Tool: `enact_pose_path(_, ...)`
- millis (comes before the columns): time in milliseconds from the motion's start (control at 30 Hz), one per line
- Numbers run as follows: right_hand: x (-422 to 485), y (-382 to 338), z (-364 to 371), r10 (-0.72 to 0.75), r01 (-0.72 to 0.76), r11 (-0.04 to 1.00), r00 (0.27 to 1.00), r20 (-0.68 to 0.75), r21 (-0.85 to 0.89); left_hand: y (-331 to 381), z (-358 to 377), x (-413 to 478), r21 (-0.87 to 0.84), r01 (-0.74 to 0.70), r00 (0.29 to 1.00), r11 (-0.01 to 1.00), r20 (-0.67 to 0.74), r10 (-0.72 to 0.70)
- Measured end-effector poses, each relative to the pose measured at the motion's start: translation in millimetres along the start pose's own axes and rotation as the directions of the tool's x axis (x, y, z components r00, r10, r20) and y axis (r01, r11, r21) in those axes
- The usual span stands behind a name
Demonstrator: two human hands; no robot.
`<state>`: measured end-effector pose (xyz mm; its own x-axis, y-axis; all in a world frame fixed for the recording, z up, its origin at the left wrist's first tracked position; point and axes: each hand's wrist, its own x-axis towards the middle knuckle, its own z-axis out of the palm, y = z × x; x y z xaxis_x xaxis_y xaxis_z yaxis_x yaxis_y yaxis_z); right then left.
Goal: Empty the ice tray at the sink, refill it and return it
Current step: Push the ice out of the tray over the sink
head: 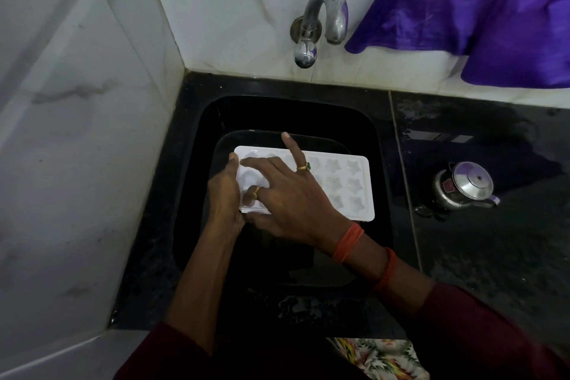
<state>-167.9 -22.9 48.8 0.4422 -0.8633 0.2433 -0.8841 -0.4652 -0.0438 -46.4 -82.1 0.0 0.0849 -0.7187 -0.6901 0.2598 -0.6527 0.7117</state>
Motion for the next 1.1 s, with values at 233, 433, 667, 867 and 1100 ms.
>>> enact_pose_path(233,2.8,6.9,-2.6,0.112,-0.111,0.994,0.993,0.026,-0.018,-2.8,-7.7,1.7,-0.036,-0.028,0.994,0.999,0.1,0.032)
enact_pose_path(433,6.7,1.6,3.0,0.101,-0.091,0.991,0.99,0.098,-0.098,-0.1,-0.6,-2.1,0.001,-0.041,0.998,0.999,0.048,0.041)
enact_pose_path(667,13.9,1.9,3.5,0.122,-0.124,0.987,0.992,-0.033,-0.104,0.7,1.8,-8.3,0.002,-0.017,0.998,1.0,0.056,0.017)
enact_pose_path(867,17.2,1.3,3.2,0.119,-0.118,0.989,0.993,-0.001,-0.085,0.4,3.7,-9.0,0.021,-0.023,0.998,1.0,0.063,0.022)
enact_pose_path(1100,17.5,4.9,-1.4,0.144,-0.122,0.977,0.982,0.123,-0.174,0.7,5.3,-11.2,0.025,-0.013,0.999,1.0,0.036,0.012)
